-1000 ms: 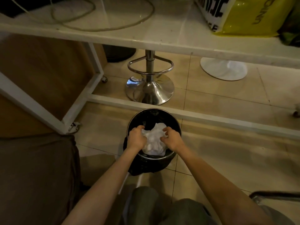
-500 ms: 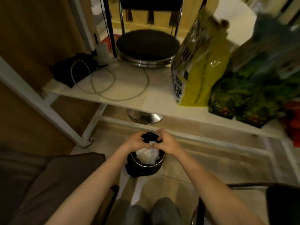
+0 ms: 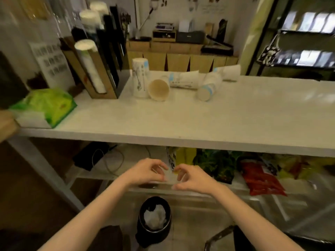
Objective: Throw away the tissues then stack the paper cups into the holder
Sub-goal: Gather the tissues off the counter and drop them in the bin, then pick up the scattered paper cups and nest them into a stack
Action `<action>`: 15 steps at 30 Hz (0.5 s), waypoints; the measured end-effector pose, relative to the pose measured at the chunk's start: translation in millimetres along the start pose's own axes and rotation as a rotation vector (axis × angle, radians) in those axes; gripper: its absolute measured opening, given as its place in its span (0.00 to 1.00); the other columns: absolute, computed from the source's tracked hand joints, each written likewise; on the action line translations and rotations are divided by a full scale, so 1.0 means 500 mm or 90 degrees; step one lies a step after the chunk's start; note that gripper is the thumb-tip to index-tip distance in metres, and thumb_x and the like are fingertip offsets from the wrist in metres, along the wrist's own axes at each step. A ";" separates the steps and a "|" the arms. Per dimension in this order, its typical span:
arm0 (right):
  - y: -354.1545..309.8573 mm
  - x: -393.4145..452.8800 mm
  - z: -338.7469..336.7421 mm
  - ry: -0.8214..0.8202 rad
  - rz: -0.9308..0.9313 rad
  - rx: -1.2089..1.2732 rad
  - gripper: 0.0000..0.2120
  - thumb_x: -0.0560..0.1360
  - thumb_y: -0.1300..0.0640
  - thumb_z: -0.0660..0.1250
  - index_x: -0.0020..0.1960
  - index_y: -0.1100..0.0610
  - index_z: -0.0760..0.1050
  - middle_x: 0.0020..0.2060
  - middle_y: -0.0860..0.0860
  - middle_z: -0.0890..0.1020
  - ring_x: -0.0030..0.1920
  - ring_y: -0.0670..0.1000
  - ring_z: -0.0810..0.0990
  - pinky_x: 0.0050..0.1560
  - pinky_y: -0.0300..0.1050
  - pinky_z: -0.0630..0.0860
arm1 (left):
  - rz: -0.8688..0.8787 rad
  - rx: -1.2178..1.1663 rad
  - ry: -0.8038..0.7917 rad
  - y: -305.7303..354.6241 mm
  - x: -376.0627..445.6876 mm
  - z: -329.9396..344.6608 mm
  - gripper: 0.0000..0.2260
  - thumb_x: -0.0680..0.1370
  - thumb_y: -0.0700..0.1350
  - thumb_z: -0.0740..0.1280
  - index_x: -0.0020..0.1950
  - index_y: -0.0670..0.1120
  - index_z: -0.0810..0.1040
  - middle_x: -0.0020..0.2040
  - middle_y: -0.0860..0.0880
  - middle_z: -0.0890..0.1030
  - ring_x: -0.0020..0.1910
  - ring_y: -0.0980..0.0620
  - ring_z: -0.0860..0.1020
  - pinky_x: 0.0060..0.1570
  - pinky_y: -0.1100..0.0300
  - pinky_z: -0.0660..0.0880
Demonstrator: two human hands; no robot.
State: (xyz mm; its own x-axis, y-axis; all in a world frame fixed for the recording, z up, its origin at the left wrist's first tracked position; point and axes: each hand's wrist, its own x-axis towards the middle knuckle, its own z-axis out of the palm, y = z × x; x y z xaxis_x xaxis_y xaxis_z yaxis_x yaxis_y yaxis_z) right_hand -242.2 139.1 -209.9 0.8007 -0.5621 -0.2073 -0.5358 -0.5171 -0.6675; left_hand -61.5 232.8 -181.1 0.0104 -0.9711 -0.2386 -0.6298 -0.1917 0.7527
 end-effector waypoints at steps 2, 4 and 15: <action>-0.027 -0.023 -0.045 0.026 -0.015 0.022 0.30 0.65 0.43 0.72 0.62 0.52 0.70 0.50 0.49 0.80 0.48 0.46 0.78 0.49 0.41 0.76 | 0.055 -0.006 0.008 0.055 -0.007 -0.022 0.14 0.69 0.49 0.71 0.53 0.51 0.78 0.48 0.50 0.82 0.48 0.58 0.79 0.50 0.64 0.74; -0.055 -0.042 -0.093 0.065 -0.023 0.061 0.26 0.64 0.43 0.73 0.59 0.51 0.74 0.48 0.47 0.81 0.47 0.43 0.79 0.47 0.37 0.76 | 0.096 -0.027 0.018 0.109 -0.009 -0.048 0.13 0.69 0.49 0.71 0.53 0.51 0.78 0.47 0.49 0.83 0.47 0.57 0.79 0.50 0.63 0.74; -0.077 0.000 -0.314 0.312 -0.023 0.245 0.24 0.62 0.44 0.75 0.55 0.51 0.74 0.44 0.50 0.83 0.40 0.48 0.83 0.38 0.46 0.82 | 0.196 -0.090 0.204 0.245 0.107 -0.148 0.16 0.67 0.54 0.71 0.53 0.58 0.75 0.48 0.54 0.81 0.43 0.60 0.80 0.41 0.66 0.76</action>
State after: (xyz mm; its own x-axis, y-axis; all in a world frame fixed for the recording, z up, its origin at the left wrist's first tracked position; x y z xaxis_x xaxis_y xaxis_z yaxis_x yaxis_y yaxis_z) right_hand -263.6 57.5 -71.7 0.5506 -0.8273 0.1115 -0.3026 -0.3223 -0.8970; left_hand -80.5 146.7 -56.5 0.0929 -0.9768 0.1931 -0.5288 0.1160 0.8408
